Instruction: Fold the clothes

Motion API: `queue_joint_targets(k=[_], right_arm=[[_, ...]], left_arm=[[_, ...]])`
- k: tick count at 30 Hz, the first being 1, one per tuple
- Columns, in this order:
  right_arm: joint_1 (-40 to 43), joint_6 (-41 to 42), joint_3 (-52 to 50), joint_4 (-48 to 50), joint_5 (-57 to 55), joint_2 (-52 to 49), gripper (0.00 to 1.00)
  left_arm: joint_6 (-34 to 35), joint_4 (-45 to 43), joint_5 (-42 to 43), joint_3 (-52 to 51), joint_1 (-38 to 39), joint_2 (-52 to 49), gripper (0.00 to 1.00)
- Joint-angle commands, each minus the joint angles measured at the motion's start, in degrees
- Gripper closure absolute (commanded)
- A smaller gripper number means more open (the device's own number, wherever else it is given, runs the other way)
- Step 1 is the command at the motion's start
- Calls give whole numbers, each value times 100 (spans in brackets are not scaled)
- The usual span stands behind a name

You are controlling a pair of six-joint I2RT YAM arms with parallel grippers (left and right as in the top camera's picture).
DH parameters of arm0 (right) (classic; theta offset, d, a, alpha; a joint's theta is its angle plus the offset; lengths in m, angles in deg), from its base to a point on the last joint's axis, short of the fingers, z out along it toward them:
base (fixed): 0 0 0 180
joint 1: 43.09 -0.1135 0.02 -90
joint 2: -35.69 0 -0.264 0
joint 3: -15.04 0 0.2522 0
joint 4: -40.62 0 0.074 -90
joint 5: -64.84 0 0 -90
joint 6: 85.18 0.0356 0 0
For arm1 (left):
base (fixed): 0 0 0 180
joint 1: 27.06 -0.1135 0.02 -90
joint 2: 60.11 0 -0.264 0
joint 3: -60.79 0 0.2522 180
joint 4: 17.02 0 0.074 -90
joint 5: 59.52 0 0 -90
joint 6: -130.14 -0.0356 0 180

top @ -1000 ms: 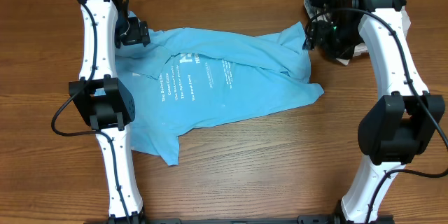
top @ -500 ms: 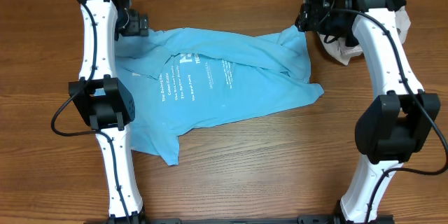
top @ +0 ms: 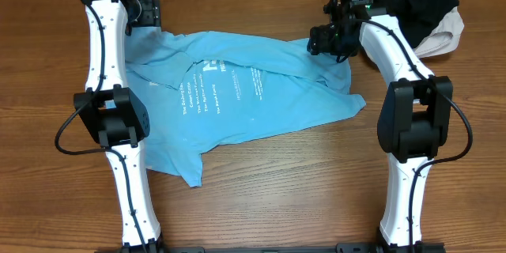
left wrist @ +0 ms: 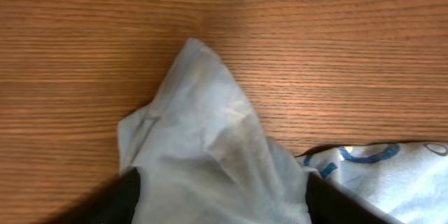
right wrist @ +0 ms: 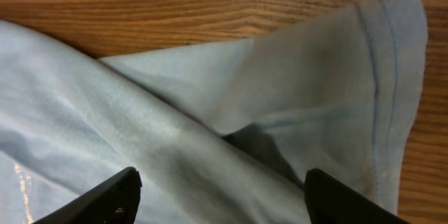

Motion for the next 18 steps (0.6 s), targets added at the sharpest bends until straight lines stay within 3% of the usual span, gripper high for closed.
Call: queue_joint_targets(k=[1,3,5,10,18], right_arm=[[48,-37,116,133,31,42,36],[48,-17,107,181,33,42,46],[39,-20,70,227,31,35,54],[35,-20,-107,455,31,33,79],[35,-17,-444,807,28,-129,84]], left_arm=[[-48,0,442,4,-2,-374,71],[-13,48,529,4,-2,-540,88],[114,125,525,4,0,-745,93],[457,214,525,4,2,-1097,96],[503,111,87,4,-9,-1145,96]])
